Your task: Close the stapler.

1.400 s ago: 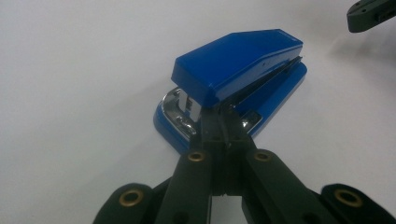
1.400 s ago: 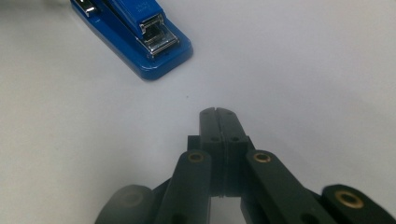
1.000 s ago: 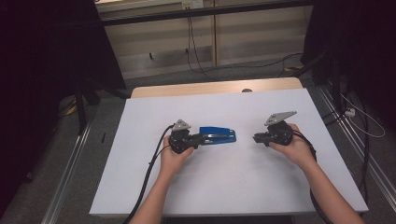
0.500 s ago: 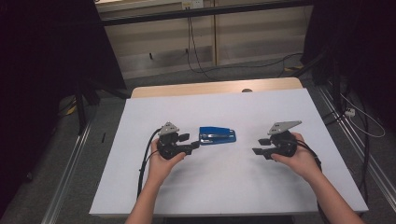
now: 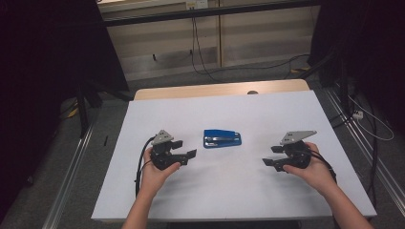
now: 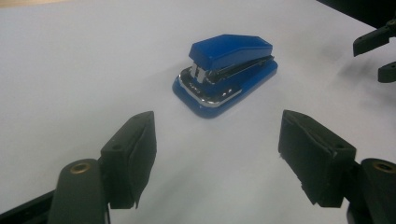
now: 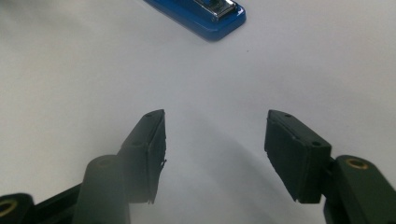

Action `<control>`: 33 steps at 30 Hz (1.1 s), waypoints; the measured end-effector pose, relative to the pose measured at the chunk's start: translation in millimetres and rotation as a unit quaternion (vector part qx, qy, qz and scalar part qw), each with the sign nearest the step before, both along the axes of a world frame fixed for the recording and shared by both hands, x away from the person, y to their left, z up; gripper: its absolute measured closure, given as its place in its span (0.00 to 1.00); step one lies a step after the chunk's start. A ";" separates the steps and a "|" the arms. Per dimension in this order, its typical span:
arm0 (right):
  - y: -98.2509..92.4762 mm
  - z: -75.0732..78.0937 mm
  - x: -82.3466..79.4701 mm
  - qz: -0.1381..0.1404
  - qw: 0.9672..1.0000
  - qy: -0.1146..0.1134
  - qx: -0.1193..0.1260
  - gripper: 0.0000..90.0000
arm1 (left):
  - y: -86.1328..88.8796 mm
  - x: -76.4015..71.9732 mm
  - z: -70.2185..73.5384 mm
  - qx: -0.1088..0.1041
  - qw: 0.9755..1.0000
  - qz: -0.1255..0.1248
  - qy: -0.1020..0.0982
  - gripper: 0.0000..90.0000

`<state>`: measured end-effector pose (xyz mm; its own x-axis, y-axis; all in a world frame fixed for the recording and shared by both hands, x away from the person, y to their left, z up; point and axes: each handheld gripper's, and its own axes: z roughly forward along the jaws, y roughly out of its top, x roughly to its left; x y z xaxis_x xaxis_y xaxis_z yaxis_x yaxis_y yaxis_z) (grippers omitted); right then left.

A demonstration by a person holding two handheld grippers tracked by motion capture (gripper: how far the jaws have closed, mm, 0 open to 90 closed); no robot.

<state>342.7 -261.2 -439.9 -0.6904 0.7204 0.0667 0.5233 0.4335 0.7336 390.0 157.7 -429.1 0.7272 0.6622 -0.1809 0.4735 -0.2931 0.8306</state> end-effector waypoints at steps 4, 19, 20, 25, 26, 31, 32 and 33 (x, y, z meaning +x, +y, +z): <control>-2.2 0.8 -4.8 -0.003 1.000 -0.002 -0.001 0.40 | 8.3 -3.7 1.0 0.001 1.000 0.003 0.000 0.29; -3.3 -0.5 -15.5 -0.004 1.000 -0.007 -0.009 0.31 | 30.4 -14.7 -0.2 0.007 1.000 0.018 0.005 0.22; -3.6 -0.3 -15.7 -0.004 1.000 -0.008 -0.009 0.31 | 32.1 -15.5 -0.3 0.007 1.000 0.016 0.002 0.22; -6.5 0.4 -20.0 -0.010 1.000 -0.013 -0.009 0.29 | 37.3 -19.6 -0.1 0.010 1.000 0.016 -0.003 0.19; -7.0 0.3 -20.8 -0.009 1.000 -0.012 -0.010 0.29 | 38.6 -20.4 -0.2 0.011 1.000 0.014 -0.005 0.19; -9.0 -0.8 -24.7 -0.014 1.000 -0.014 -0.012 0.26 | 45.5 -23.9 -1.1 0.011 1.000 0.017 -0.003 0.17; -9.3 -0.7 -25.5 -0.013 1.000 -0.014 -0.013 0.26 | 47.6 -24.8 -1.4 0.011 1.000 0.018 -0.005 0.17; -9.6 -0.5 -26.8 -0.015 1.000 -0.016 -0.014 0.26 | 49.3 -25.1 -1.5 0.013 1.000 0.017 -0.006 0.16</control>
